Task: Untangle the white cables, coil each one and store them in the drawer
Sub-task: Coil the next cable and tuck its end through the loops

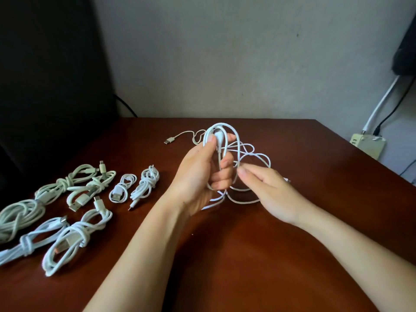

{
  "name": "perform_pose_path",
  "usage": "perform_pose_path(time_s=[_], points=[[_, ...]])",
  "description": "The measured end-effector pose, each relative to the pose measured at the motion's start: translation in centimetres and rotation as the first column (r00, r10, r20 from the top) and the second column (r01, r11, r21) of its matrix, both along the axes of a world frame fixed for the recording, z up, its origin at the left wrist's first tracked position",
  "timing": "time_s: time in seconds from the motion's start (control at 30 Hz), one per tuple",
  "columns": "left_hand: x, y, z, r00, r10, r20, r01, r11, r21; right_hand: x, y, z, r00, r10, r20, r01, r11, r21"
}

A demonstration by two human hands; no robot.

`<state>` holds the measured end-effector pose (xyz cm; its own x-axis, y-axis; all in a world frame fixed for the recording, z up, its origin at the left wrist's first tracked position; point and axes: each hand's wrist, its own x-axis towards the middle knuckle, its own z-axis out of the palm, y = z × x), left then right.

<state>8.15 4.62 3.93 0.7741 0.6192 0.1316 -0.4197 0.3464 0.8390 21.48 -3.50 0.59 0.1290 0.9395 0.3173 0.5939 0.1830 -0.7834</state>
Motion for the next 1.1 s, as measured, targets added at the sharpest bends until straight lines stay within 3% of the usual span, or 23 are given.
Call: perform_pose_path(time_s=[0.07,0.23,0.43,0.53,0.7,0.9,1.1], points=[[0.1,0.2,-0.1,0.999,0.037,-0.022,-0.037,0.999,-0.017,-0.2,-0.2,0.2,0.990,-0.044,0.132,0.042,0.999,0.016],[0.2,0.6,-0.3,0.993,0.066,-0.098,-0.069,0.997,-0.031,-0.1,-1.1,1.5,0.884,-0.200,0.423,0.111,0.968,0.225],[0.2,0.5,-0.4,0.990,-0.043,-0.136,0.037,0.998,-0.044,1.3,-1.8,2.7,0.594,-0.348,0.726,0.146,0.933,0.328],[0.2,0.5,-0.7,0.979,-0.093,-0.180,0.091,0.996,-0.016,0.4,-1.5,2.3,0.505,-0.357,0.786,0.069,0.924,0.376],[0.3,0.4,-1.1,0.962,-0.069,-0.263,0.103,0.988,0.117,-0.2,-1.2,1.3,0.465,-0.314,0.827,0.010,0.937,0.350],[0.7,-0.6,-1.0,0.907,0.115,-0.405,0.049,0.926,0.373,-0.4,-1.0,0.5,0.427,-0.275,0.861,0.015,0.955,0.298],[1.1,-0.4,-1.8,0.890,0.276,-0.364,-0.008,0.806,0.592,-0.4,-0.5,-0.4,0.446,-0.263,0.856,0.025,0.959,0.282]])
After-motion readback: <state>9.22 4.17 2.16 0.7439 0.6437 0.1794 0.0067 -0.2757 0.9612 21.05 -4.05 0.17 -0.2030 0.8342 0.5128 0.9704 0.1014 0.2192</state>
